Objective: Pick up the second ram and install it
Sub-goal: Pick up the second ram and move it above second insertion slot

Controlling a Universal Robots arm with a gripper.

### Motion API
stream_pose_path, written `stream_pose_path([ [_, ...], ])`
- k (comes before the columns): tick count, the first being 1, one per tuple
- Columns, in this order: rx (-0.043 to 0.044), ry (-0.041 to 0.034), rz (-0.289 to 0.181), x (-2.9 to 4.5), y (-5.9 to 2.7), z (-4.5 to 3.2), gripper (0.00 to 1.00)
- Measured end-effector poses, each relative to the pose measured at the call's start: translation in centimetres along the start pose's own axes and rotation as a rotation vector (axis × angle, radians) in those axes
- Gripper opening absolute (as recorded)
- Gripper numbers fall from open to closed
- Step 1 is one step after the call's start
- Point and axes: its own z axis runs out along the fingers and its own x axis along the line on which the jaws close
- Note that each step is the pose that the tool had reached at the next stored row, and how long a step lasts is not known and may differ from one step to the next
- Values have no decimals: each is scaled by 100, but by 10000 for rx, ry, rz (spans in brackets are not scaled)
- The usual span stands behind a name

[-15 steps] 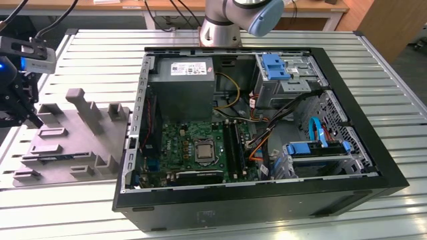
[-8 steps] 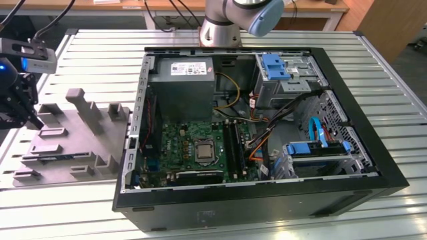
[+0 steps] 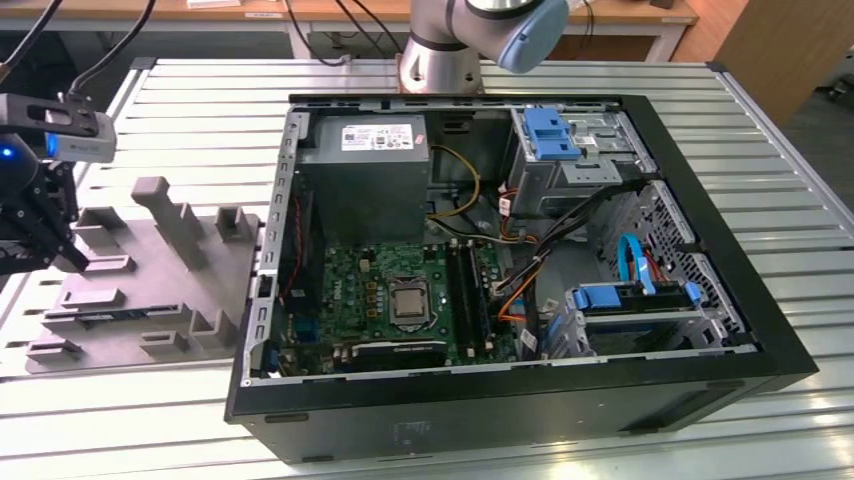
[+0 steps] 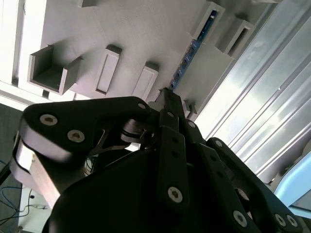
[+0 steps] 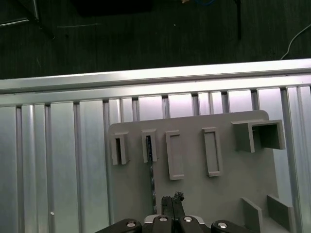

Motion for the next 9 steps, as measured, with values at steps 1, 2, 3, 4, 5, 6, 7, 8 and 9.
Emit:
stream_pose_path([
  [1,-2,-1,-4,8,-1,13,11],
  [2,-5,-1,-8,17,-2,26,11],
  [3,-8,-1,-13,25,-3,38,11],
  [4,-12,-1,-17,33,-4,49,11],
  [5,-15,-2,-22,40,-5,63,11],
  [6,-21,-1,-27,47,-6,76,11],
  [7,-27,0,-32,54,-8,90,11],
  [8,-35,1,-37,60,-9,105,11],
  [9,-44,3,-42,66,-11,117,11],
])
